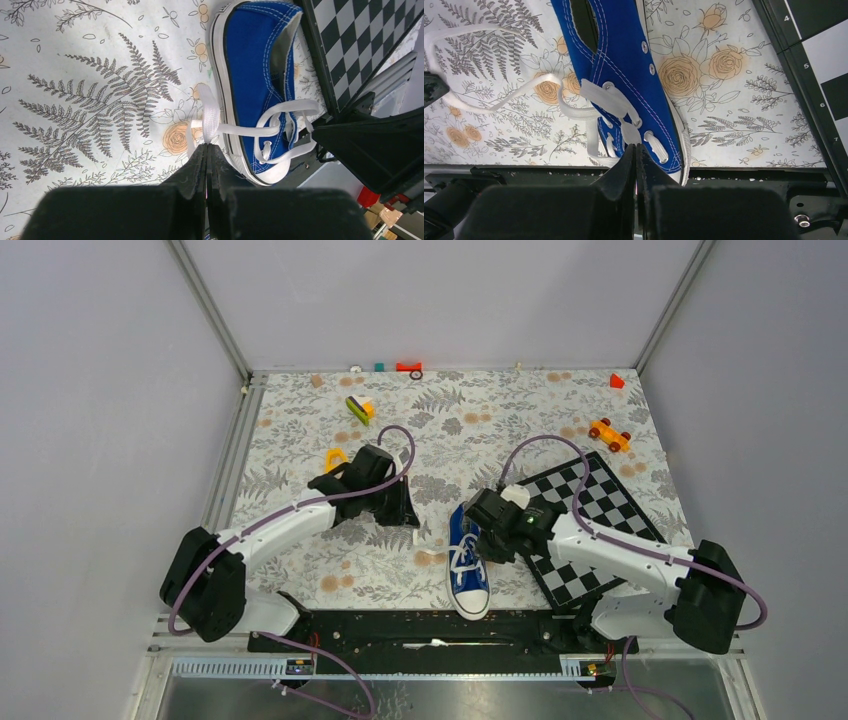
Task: Tie the shoes
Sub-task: Cross the shoelace with the shoelace.
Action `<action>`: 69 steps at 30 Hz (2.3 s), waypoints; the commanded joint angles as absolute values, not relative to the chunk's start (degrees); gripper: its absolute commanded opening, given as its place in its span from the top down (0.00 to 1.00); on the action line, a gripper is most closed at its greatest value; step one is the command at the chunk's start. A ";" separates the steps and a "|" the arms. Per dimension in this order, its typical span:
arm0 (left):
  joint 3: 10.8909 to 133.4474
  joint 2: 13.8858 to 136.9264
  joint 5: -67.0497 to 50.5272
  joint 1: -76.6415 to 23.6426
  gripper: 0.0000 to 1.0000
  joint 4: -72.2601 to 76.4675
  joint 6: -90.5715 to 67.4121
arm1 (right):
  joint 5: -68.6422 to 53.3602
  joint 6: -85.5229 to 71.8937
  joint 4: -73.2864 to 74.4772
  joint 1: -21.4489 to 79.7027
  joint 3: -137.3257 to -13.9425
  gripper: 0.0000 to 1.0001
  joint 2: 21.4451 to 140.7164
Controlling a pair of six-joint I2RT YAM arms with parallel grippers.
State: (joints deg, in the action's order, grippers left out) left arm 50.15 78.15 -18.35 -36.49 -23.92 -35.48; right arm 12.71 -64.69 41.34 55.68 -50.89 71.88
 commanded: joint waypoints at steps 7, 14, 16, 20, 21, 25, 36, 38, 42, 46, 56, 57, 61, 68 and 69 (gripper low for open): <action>50.86 74.29 -20.79 -36.82 1.00 -22.15 -33.81 | 13.61 -66.71 40.23 54.72 -55.42 1.00 75.24; 50.69 72.66 -21.09 -37.09 1.00 -22.64 -33.84 | 15.52 -65.68 39.25 52.68 -57.08 1.00 78.39; 50.79 72.36 -21.04 -37.08 1.00 -22.93 -33.67 | 15.97 -65.61 39.21 52.44 -57.67 1.00 79.22; 50.80 72.09 -21.09 -37.15 1.00 -23.12 -33.66 | 16.95 -65.31 39.10 52.22 -58.64 1.00 80.51; 50.87 72.07 -21.13 -37.17 1.00 -23.12 -33.66 | 17.29 -65.30 38.95 52.21 -58.85 1.00 80.77; 51.14 71.94 -21.28 -37.26 1.00 -23.12 -33.65 | 19.73 -65.30 39.03 52.21 -59.24 1.00 81.61; 51.42 72.04 -21.36 -37.52 1.00 -23.47 -33.56 | 18.55 -61.53 29.08 52.21 -50.70 0.94 77.56; 51.50 72.27 -21.32 -37.59 1.00 -23.47 -33.54 | 16.32 -60.62 24.70 52.21 -48.17 0.83 75.06; 51.76 72.49 -21.48 -37.70 1.00 -23.47 -33.42 | 15.90 -58.74 20.46 52.21 -44.77 0.64 68.87; 52.02 72.83 -21.40 -37.78 1.00 -23.47 -33.36 | 15.38 -56.92 20.66 52.21 -44.21 0.57 64.41; 52.73 73.05 -21.37 -38.21 1.00 -23.57 -33.52 | 17.15 -57.14 23.99 48.67 -45.32 0.58 64.95; 52.73 73.04 -21.41 -38.19 1.00 -23.62 -33.49 | 16.12 -57.62 23.91 46.99 -44.59 0.59 65.24; 52.73 72.78 -21.39 -38.33 1.00 -24.06 -33.41 | 12.77 -57.24 21.17 43.36 -41.87 0.61 65.53; 53.08 72.85 -21.28 -38.62 1.00 -24.17 -33.38 | 4.73 -56.52 14.57 39.77 -37.27 0.63 68.59; 53.16 72.90 -21.35 -38.70 1.00 -24.19 -33.47 | 4.19 -56.36 13.75 39.67 -36.89 0.64 68.83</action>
